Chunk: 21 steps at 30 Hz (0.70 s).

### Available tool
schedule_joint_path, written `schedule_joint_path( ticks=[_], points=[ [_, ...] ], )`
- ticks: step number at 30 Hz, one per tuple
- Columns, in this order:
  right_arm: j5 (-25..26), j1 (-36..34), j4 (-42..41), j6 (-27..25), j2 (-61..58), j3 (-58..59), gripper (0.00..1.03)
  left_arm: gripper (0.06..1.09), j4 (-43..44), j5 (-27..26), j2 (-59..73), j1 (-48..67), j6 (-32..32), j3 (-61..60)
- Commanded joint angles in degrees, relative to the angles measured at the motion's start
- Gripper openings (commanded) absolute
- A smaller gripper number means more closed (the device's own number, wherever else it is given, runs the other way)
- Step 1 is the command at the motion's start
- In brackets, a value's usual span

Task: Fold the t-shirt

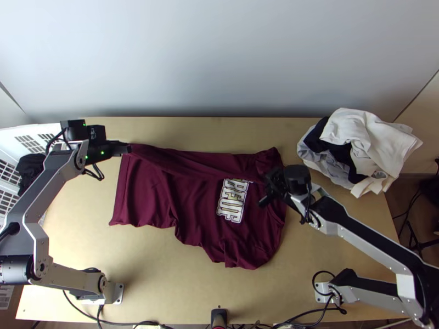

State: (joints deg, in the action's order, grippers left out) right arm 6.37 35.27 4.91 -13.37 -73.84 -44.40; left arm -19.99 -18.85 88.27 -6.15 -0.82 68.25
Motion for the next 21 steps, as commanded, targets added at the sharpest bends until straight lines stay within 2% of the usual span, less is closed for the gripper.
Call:
schedule_joint_path(
  ticks=[1, 21],
  points=[
    [-0.5, 2.6, 2.5, 0.7, 3.1, 2.6, 0.03, 0.09, 0.7, 0.9, -1.9, 0.3, 0.0, -3.0],
    [-1.0, 7.7, 5.2, 1.8, 4.0, 4.9, 0.03, 0.09, 3.2, 1.4, -6.5, -2.3, 3.3, -13.6]
  ],
)
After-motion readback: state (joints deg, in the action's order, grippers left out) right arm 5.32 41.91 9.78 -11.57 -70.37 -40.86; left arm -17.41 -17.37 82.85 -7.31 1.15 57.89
